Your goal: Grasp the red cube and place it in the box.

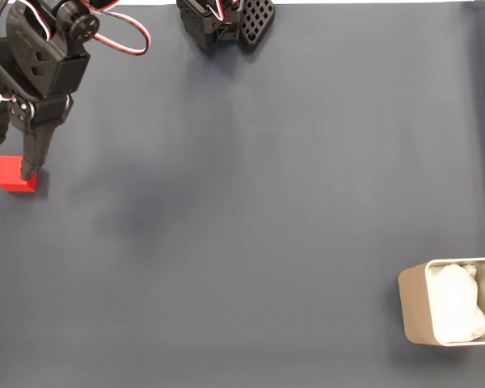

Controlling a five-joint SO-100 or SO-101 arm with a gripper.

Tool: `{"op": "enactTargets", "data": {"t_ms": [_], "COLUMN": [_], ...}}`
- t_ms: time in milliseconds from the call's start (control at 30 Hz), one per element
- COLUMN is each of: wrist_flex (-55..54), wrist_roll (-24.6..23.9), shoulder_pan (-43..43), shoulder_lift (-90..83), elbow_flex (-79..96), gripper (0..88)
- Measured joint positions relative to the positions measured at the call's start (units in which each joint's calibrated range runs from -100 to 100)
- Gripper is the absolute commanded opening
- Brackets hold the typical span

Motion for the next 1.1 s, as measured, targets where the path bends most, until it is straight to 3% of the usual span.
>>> {"op": "enactTargets", "data": {"t_ms": [433, 1100], "wrist_flex": [-11.3, -22.1], "wrist_roll": [0.3, 1.8], "shoulder_pan": [1.4, 2.2], "shoulder_lift": [6.1, 16.0], "elbow_flex": [2.9, 3.7], "gripper": [31.1, 35.1]}}
